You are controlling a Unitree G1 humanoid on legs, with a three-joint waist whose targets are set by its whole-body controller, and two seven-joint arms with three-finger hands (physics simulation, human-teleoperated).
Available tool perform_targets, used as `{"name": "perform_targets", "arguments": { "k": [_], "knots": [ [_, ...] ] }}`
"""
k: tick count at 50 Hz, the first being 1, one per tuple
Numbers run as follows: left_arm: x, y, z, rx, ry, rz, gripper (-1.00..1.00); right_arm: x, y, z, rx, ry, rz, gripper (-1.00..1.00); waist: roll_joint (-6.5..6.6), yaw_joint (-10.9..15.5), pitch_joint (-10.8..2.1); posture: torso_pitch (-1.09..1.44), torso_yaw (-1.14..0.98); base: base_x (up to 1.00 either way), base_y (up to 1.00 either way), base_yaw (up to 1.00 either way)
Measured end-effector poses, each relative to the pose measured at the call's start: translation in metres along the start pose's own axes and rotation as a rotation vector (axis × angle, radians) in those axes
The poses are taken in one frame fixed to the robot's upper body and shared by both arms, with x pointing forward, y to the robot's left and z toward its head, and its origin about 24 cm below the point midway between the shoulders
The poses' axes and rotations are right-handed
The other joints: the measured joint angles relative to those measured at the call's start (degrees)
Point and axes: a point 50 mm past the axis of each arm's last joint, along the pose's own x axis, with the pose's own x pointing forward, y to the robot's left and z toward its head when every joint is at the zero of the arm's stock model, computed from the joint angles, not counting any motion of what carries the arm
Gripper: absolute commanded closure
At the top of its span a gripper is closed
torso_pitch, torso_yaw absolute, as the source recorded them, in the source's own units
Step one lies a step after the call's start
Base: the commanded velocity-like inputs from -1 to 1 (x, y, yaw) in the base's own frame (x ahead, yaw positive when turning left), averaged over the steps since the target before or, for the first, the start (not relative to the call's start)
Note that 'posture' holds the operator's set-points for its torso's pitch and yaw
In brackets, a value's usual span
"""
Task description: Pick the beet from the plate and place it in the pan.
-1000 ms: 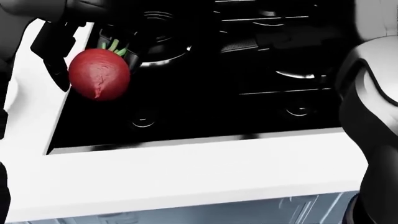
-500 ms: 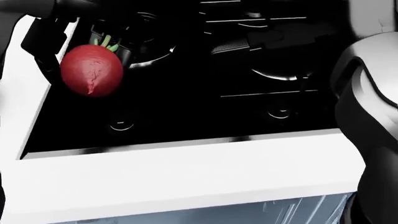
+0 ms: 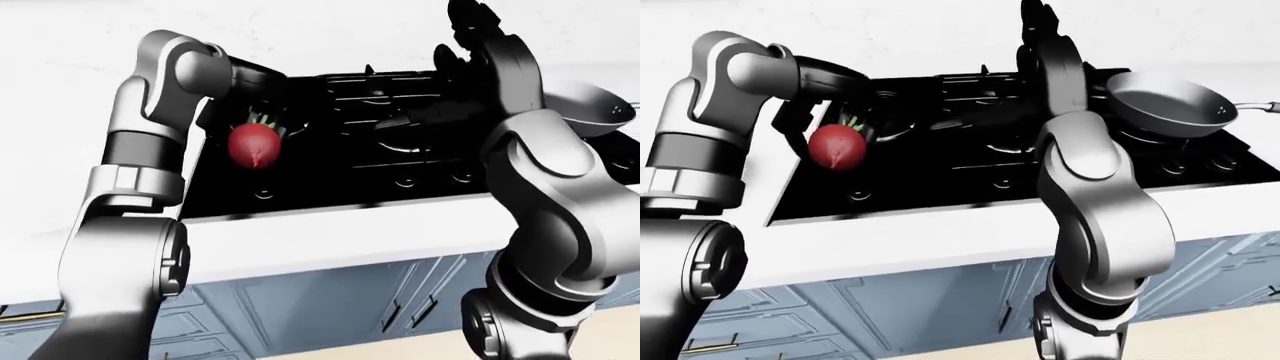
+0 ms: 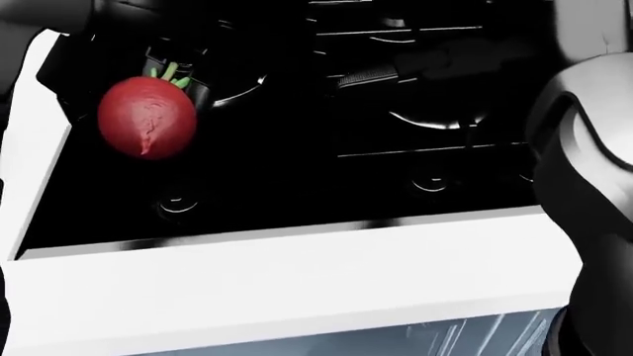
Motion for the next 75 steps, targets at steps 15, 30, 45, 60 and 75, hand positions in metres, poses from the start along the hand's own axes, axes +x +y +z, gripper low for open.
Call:
{"name": "perform_targets", "arguments": {
  "k": [15, 30, 45, 60, 75],
  "knots": [
    [0.001, 0.002, 0.004, 0.013, -0.013, 0.011, 1.00, 0.000, -0.005, -0.001, -0.002, -0.003, -0.030, -1.00, -0.05, 0.31, 0.18, 0.00, 0.00, 0.00, -0.07, 0.00],
    [0.000, -0.001, 0.000, -0.003, -0.001, -0.001, 1.00, -0.001, 0.000, 0.003, 0.001, -0.010, 0.000, -1.00, -0.26, 0.01, -0.13, 0.00, 0.00, 0.00, -0.07, 0.00],
    [0.000, 0.005, 0.005, 0.015, -0.016, 0.013, 1.00, -0.007, -0.014, 0.022, 0.016, -0.062, -0.056, -1.00, 0.01, 0.30, 0.18, 0.00, 0.00, 0.00, -0.07, 0.00],
    [0.000, -0.001, 0.001, -0.004, -0.003, -0.003, 1.00, -0.008, -0.010, 0.024, 0.009, -0.068, -0.028, -1.00, -0.54, -0.02, 0.09, 0.00, 0.00, 0.00, -0.07, 0.00],
    [-0.002, 0.006, 0.005, 0.013, -0.012, 0.016, 1.00, -0.008, -0.018, 0.024, 0.012, -0.061, -0.065, -1.00, 0.20, 0.38, 0.26, 0.00, 0.00, 0.00, -0.07, 0.00]
  ]
}}
